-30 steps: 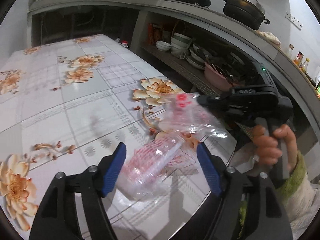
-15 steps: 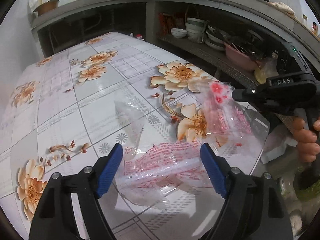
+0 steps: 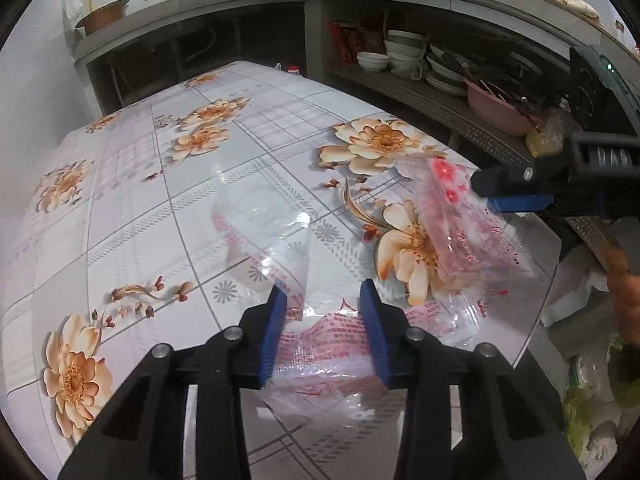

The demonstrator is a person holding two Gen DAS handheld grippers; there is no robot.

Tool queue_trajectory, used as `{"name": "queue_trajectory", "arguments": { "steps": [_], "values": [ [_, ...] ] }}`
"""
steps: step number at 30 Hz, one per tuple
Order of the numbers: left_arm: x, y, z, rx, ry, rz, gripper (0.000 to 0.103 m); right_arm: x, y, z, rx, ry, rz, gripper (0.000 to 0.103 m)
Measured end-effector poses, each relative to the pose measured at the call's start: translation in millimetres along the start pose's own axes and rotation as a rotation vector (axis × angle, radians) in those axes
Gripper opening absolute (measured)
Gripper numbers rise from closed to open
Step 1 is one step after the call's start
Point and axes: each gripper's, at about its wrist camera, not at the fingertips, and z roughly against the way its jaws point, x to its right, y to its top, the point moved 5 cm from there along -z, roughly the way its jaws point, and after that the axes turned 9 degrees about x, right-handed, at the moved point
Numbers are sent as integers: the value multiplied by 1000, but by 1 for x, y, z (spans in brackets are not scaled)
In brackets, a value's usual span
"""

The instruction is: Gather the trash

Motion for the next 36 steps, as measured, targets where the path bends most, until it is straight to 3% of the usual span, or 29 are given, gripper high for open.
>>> {"name": "queue_trajectory", "arguments": {
  "steps": [3, 4, 11, 14, 18, 36],
  "values": [
    [2, 0, 0, 3, 6, -9, 31, -16, -7, -7, 0, -103, 136, 61],
    [2, 1, -1, 1, 2, -7, 24, -20, -10, -9, 3, -139, 178, 55],
    [-1, 2, -3, -10, -18, 26, 9, -22, -13, -14, 5, -208, 253, 12],
    [-2, 2, -2, -5, -22, 37, 6, -20, -11, -16, 10, -206, 246, 5],
    [-5, 4, 0, 5, -26, 54, 3, -19, -10, -10, 22, -182, 208, 0],
    [-10, 39, 30, 109, -93, 165, 0, -10, 23, 49, 194, -159, 117, 0]
  ]
}}
